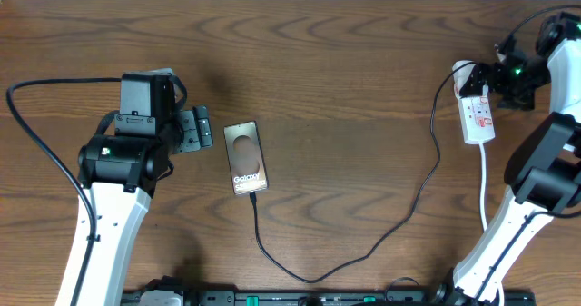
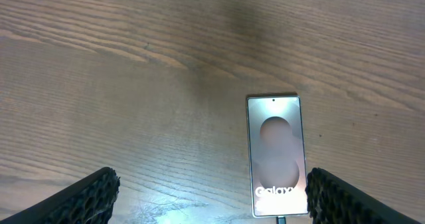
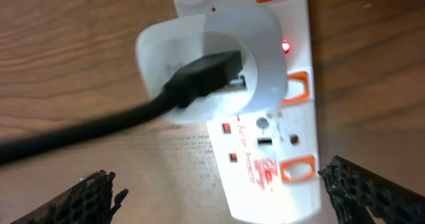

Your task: Plug charger to phone and switch on socket

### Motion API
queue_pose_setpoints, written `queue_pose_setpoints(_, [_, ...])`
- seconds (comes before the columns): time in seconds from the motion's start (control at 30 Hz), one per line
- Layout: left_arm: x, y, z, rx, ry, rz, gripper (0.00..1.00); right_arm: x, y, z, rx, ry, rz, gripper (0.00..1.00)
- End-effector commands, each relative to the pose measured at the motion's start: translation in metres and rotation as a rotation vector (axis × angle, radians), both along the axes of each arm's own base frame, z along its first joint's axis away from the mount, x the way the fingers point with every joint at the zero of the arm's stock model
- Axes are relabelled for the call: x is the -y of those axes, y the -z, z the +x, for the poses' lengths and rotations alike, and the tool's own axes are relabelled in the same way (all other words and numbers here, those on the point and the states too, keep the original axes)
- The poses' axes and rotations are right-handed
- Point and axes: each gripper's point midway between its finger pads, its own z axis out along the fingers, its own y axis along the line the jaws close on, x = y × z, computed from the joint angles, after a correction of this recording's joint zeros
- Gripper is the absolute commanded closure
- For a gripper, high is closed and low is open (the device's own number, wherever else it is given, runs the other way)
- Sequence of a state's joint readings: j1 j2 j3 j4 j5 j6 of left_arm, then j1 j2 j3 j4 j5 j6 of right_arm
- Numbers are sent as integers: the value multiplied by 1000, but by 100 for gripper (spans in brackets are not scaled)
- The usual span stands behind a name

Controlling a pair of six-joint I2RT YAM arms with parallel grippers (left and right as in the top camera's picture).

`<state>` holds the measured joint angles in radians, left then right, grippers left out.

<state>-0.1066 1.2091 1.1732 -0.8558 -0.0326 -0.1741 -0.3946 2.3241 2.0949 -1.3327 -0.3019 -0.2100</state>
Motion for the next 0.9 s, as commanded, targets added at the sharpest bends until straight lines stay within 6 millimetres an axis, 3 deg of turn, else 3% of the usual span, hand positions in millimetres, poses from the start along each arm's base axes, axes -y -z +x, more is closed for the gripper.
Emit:
queue_pose_setpoints(0.0, [-2, -5, 2, 13, 11, 21, 9, 5, -60, 4, 121, 19, -64, 1])
queue_pose_setpoints(0.33, [-2, -5, 2, 13, 11, 21, 9, 2, -166, -18, 309, 121, -157, 1])
queue_pose_setpoints(0.47, [-2, -5, 2, 13, 11, 21, 9, -1, -195, -27, 369, 148, -172, 1])
queue_pose_setpoints(0.6, [-2, -5, 2, 13, 11, 21, 9, -3, -206, -31, 394, 149, -180, 1])
queue_pose_setpoints(0.87, [-2, -5, 2, 12, 11, 21, 9, -3, -205, -31, 392, 149, -180, 1])
